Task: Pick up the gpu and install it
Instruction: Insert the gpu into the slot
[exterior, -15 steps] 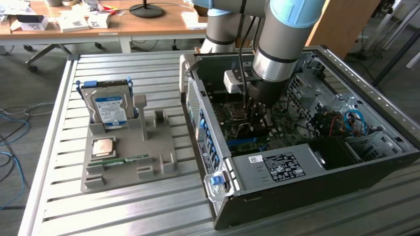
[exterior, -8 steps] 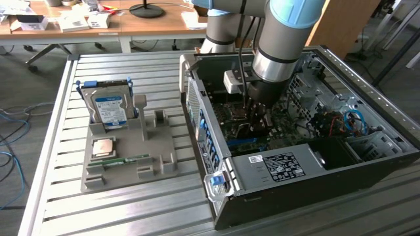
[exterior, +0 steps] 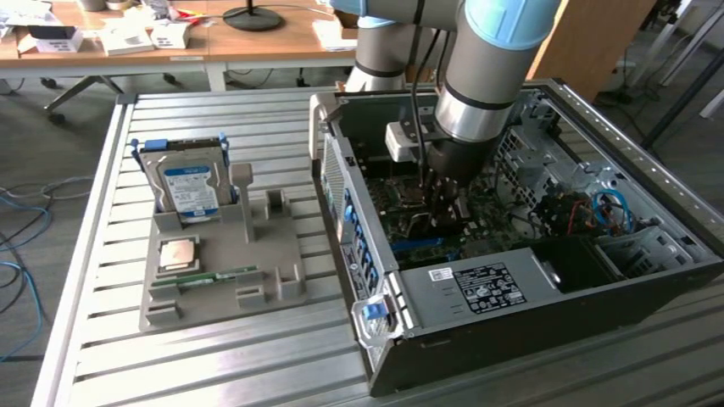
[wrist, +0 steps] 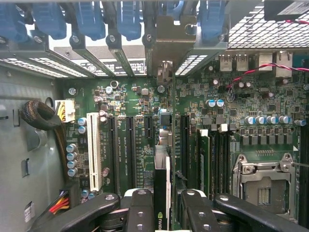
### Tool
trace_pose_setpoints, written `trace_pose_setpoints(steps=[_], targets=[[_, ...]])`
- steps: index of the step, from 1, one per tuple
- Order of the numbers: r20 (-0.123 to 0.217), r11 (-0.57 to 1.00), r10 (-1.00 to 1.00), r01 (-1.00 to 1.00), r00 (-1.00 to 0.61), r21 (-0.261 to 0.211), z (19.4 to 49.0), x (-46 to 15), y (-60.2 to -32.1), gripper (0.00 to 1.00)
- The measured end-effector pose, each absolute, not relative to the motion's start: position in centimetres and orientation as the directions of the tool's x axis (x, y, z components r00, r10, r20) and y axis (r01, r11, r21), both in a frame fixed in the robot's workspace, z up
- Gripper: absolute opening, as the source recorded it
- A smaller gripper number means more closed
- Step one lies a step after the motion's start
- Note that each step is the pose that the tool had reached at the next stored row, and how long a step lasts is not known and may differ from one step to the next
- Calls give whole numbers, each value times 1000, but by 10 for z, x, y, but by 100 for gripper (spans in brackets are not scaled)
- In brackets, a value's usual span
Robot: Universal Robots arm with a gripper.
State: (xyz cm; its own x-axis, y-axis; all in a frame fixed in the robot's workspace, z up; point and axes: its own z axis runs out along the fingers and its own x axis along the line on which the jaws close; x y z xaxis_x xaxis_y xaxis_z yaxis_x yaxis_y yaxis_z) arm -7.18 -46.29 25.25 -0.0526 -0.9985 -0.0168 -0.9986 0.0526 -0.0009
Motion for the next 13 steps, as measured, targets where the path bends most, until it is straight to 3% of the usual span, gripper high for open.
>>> trace_pose_setpoints(steps=[13], targets=[[-17, 47, -999, -999, -47, -1, 252, -72, -463, 27]])
